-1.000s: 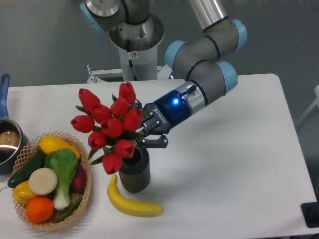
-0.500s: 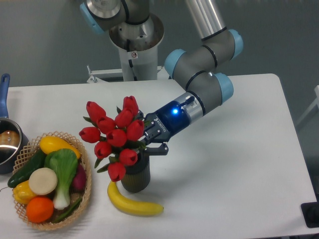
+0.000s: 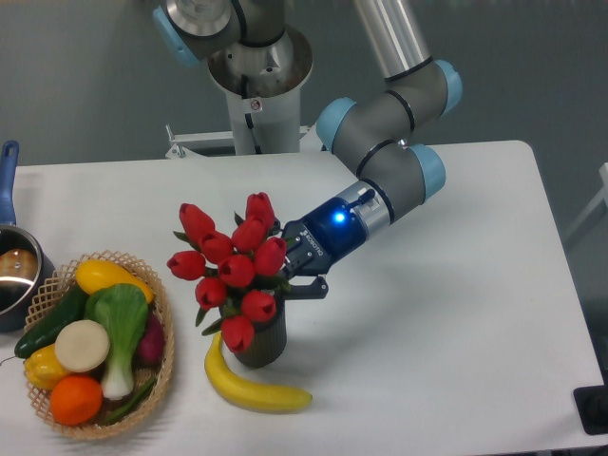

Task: Insert the flowers into the vase
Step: 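Push the tulips deeper into the vase and open the gripper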

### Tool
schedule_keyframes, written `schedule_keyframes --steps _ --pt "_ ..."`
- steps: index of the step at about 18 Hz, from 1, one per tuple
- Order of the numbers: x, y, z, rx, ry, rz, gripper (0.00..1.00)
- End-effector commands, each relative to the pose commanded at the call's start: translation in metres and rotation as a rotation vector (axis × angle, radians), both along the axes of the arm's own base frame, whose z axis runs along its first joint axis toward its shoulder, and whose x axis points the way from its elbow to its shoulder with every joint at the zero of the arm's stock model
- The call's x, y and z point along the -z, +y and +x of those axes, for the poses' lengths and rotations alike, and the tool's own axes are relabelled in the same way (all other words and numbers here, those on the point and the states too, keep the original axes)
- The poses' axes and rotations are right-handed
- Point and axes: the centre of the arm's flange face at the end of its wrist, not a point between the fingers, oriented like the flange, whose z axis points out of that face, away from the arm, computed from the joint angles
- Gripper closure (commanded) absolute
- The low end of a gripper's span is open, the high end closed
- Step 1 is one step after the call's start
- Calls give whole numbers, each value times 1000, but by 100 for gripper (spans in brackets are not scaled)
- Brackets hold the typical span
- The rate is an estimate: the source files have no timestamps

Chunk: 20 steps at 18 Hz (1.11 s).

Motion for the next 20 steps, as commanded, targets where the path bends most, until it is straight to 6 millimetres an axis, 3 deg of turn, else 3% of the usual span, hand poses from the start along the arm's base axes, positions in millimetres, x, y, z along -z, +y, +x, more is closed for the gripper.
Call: schedule_keyframes --steps 3,11,20 --pt "13 -4 1 -5 12 6 76" --pt "25 -8 6 -8 13 5 73" --pt "28 -12 4 -16 26 10 69"
